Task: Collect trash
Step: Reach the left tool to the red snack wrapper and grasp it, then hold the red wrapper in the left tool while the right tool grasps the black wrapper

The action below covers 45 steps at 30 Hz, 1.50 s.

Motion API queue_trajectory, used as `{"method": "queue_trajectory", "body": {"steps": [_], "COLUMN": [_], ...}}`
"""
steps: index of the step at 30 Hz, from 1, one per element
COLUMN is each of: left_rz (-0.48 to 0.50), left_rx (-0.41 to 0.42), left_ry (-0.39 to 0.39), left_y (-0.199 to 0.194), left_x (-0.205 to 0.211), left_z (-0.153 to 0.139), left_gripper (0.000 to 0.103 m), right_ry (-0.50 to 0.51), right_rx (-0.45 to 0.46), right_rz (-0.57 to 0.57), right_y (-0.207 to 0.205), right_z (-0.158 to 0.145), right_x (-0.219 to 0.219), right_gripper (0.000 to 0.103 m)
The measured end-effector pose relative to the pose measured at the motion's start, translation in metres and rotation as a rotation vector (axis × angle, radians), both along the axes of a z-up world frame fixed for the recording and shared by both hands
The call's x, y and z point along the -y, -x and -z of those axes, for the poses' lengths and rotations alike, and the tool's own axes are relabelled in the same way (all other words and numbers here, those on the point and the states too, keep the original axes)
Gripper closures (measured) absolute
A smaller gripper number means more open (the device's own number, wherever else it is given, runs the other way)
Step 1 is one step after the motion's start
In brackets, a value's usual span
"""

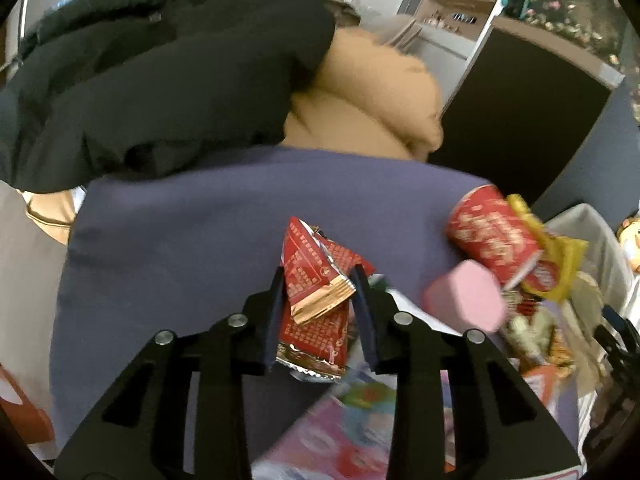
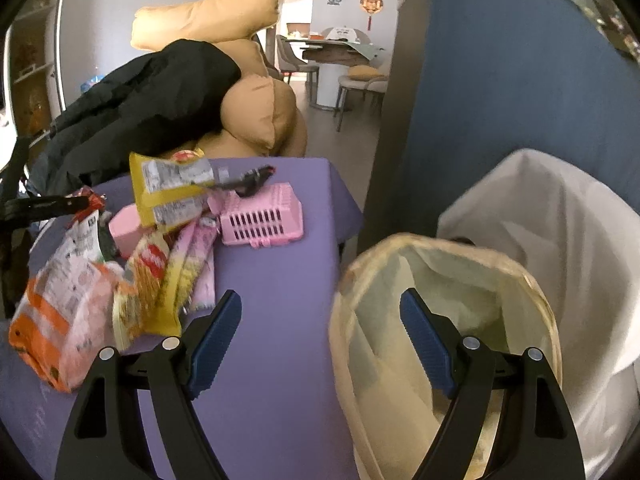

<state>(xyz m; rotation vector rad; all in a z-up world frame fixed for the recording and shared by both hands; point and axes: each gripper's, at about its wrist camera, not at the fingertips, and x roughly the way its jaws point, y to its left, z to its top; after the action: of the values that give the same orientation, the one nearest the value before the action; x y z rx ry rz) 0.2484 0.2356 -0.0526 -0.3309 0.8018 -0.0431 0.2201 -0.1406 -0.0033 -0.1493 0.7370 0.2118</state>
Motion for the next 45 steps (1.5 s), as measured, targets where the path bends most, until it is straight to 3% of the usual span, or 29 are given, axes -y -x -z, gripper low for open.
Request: {"method": "queue_trajectory", "body": {"steps": [6, 9, 12, 16, 20, 24, 25, 26, 31, 38, 42, 45], "left_rz": [-0.023, 0.011, 0.047, 0.065, 0.088, 0.068, 0.068, 0.069, 0.091, 0.115, 0.134, 0.139], "left_rx": [0.106, 0.148, 0.172, 0.185, 0.145, 0.135, 0.133, 0.135, 0.142, 0.131, 0.139, 0.137], "left_ry": [0.064, 0.059, 0.064, 0.036, 0.072, 0.073, 0.078, 0.079, 0.08, 0.092, 0.078, 0.064], "left_y": [0.035, 0.057, 0.065, 0.071, 0.075, 0.079, 0.078, 0.08, 0.082, 0.08, 0.082, 0.084], "left_x": [0.015, 0.034, 0.055, 0.078, 0.089, 0.092, 0.093, 0.095, 0.105, 0.121, 0.135, 0.137], "left_z": [-0.052, -0.067, -0.07, -0.065, -0.054, -0.051, -0.051, -0.052, -0.054, -0.056, -0.059, -0.058], "left_gripper": [0.073, 0.073, 0.072, 0.072, 0.072, 0.072, 0.072, 0.072, 0.072, 0.072, 0.072, 0.072], "right_ry": [0.011, -0.01, -0.008, 0.03, 0.065, 0.081, 0.069, 0.05, 0.008, -0.116, -0.164, -0.212], "right_rx": [0.006, 0.016, 0.023, -0.014, -0.062, -0.083, -0.083, -0.086, -0.051, -0.017, -0.02, -0.027], "right_rz": [-0.046, -0.061, -0.063, -0.056, -0.057, -0.083, -0.09, -0.101, -0.11, -0.104, -0.098, -0.163], "right_y": [-0.041, -0.062, -0.092, -0.124, -0.145, -0.145, -0.142, -0.139, -0.116, -0.078, -0.075, -0.081], "right_z": [-0.011, -0.018, -0.02, -0.008, 0.009, 0.016, 0.015, 0.013, -0.004, -0.041, -0.044, -0.038], "right_x": [-0.033, -0.048, -0.066, -0.084, -0.092, -0.096, -0.094, -0.092, -0.077, -0.031, -0.018, -0.021], "right_gripper": [0.025, 0.026, 0.028, 0.049, 0.05, 0.05, 0.059, 0.074, 0.089, 0.092, 0.091, 0.089]}}
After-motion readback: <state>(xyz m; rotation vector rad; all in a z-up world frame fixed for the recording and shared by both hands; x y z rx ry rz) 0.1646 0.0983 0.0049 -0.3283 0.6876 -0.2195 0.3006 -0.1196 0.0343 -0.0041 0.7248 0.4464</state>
